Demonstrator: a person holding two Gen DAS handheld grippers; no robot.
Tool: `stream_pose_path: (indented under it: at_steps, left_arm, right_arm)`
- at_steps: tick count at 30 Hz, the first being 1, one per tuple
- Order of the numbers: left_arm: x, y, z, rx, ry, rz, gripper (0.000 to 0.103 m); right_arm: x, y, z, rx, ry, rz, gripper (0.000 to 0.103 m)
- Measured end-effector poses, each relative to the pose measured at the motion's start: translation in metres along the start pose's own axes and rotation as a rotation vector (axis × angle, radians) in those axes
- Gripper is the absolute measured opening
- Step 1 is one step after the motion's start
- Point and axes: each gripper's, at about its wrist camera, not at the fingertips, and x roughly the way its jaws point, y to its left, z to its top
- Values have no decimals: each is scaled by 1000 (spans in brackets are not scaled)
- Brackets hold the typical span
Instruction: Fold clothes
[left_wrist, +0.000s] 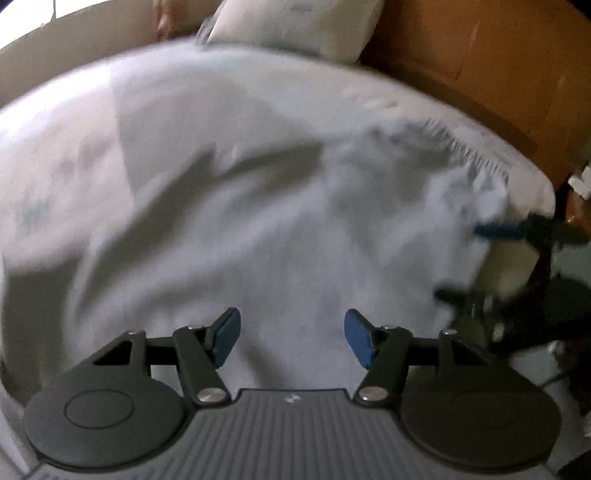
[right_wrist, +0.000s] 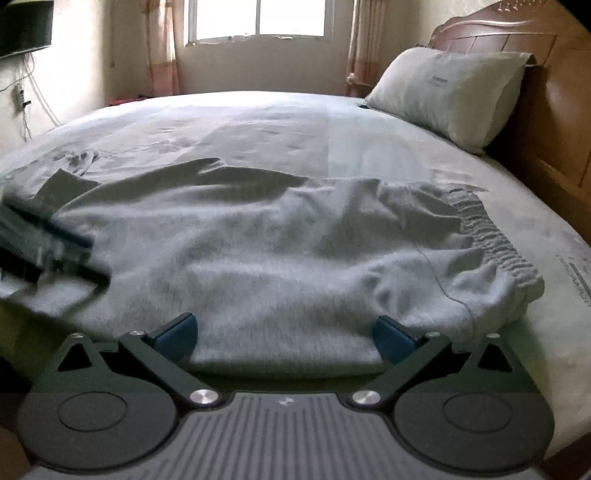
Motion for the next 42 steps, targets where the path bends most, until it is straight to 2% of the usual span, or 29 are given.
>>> stream_pose_path:
  at_steps: [5,7,9,12,16,19,22,25,29,32,34,39,42]
  left_arm:
    - [-20,-4,-5,-20,-62,13,65]
    - [-22,-2,-7,-29,-65,45,66]
    - [-21,5,-12,-67,-36,68,66]
    - [-24,20,-26,-149,-34,48,66]
    - [-36,33,-31,-219,-32,47,66]
    - [-41,42,-25,-244,-64,64,66]
    - [-39,47,-19,-249,-77,72,66]
    - [-29,47,-22,-250,-34,115,66]
    - [-33,37,-33,-147,-15,173,68]
    - [-38,42,-32,-156,14,199,68]
    - [-43,47,-25,-176,-9,189,67]
    - [-31,52,10,-205,-77,13,70]
    - [-2,58,27,-223,-15,-107,73]
  right_arm:
    - [-5,1,12,45,42,-14,103]
    - [-8,3,17,68,18,9,103]
    - [-8,11,20,59,13,34,103]
    - [7,24,17,17,88,37,103]
    - [6,29,11,2,66,15,103]
    - [7,29,10,1,63,14,103]
    - [6,32,9,0,61,4,103]
    - [6,31,9,0,59,3,103]
    - [7,31,9,2,58,0,103]
    - [7,31,9,3,56,-1,103]
    - [7,31,9,4,53,-1,103]
    - [6,30,7,6,42,1,103]
    - [6,30,6,4,39,5,103]
